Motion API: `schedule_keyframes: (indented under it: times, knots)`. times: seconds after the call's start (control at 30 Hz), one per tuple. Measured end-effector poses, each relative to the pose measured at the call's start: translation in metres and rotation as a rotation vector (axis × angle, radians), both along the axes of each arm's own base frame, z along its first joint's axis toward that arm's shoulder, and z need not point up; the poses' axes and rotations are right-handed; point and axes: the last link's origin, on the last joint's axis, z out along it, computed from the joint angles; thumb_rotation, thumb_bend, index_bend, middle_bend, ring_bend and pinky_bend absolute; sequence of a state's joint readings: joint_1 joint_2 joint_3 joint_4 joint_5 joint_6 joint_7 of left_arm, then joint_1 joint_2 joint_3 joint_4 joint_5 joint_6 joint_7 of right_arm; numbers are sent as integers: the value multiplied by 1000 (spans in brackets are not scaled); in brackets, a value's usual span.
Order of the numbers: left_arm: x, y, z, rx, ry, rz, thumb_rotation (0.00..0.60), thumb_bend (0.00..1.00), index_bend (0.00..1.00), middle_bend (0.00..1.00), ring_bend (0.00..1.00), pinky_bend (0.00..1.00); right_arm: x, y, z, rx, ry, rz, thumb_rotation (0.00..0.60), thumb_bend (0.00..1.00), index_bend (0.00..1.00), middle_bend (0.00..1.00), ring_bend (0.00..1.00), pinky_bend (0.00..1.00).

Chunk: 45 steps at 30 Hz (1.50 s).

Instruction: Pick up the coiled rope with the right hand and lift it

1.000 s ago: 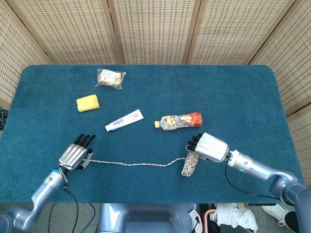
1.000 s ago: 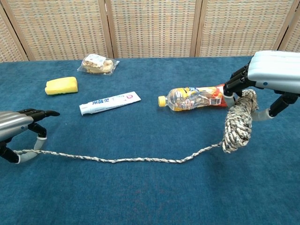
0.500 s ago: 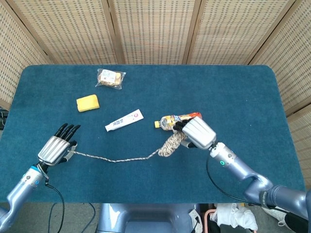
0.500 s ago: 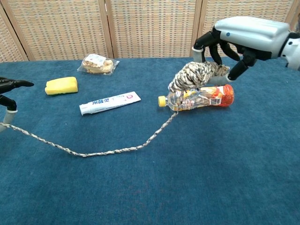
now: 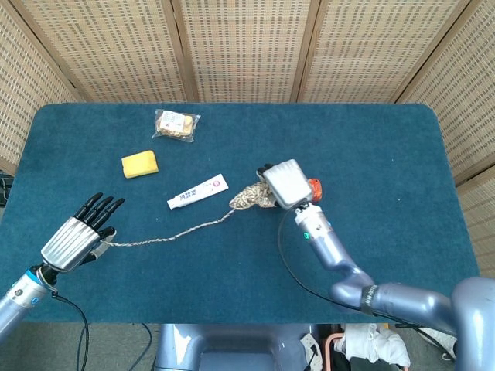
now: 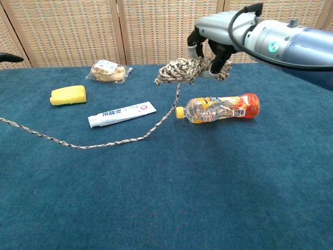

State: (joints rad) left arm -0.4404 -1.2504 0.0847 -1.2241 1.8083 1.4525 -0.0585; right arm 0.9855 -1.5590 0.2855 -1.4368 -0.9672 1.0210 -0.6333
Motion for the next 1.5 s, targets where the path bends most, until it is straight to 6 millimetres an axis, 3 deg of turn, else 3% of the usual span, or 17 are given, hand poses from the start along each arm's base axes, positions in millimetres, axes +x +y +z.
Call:
schedule_keyframes:
  times: [0.23,0.47,0.83,1.0,1.23,1.33,1.5]
  knots:
    - [33,6,9,-33,-101,-29,600,487,705,0,0,0,20,-16,-33,-7,17,17,600,755,678,801,724,839]
    - [88,11,19,-134,-294,-12,600,493,705,0,0,0,35,-12,-64,39,21,19,600,754,679,804,724,839]
    - [187,44,42,-342,-619,158,600,602,717,0,0,0,48,1,-87,88,-1,29,600,754,682,807,725,839]
    - [225,43,45,-490,-717,249,600,610,717,0,0,0,58,-2,-90,88,-14,9,600,754,683,809,728,841]
    - [254,44,47,-558,-832,260,600,612,723,0,0,0,58,-1,-99,91,12,-12,600,755,685,811,730,842]
    - [269,53,47,-571,-956,264,600,615,725,0,0,0,57,1,-102,106,14,-11,600,755,685,811,731,846]
    - [282,86,42,-507,-1123,287,600,618,731,0,0,0,58,4,-98,145,-12,28,600,754,685,811,731,863]
